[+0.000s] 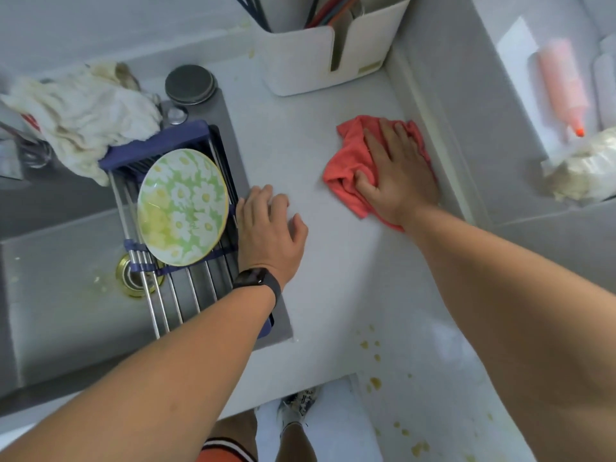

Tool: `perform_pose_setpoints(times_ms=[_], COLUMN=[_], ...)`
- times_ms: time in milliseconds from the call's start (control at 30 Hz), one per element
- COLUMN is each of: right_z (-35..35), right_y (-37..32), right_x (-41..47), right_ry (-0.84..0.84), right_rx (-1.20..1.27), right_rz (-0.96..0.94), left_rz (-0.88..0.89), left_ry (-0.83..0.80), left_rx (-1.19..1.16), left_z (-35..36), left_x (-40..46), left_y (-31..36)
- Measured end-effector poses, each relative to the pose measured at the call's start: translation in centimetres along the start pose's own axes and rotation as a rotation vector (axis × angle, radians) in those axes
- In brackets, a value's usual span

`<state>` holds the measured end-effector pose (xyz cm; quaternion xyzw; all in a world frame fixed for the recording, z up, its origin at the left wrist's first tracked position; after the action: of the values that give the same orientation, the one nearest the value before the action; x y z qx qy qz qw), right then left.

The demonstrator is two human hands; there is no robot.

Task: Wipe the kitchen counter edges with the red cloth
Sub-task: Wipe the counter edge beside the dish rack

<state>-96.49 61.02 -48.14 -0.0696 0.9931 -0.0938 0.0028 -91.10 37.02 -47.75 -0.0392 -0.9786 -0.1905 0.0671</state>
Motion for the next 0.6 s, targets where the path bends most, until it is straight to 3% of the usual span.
perform_pose_setpoints(times_ms=[600], right_z=[-0.5], right_y=[0.3], right_x=[8.2], right_ry=[0.073], right_rx=[0.03], right_rz=[0.002], left_rz=[-0.023], left_ry=[0.001], left_rx=[-0.015], left_z=[0.0], left_x=[0.0], left_y=[-0.1])
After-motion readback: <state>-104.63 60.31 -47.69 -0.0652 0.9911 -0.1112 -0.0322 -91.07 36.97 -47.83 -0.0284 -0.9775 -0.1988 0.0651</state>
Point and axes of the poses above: each hand's wrist, its own x-axis towards the middle knuckle, its own z-axis out of the palm, y = z × x, the point moved 9 cm from there along x, towards the middle knuckle, and after that the axes turned 7 degrees about -z, right-handed, at the moved point
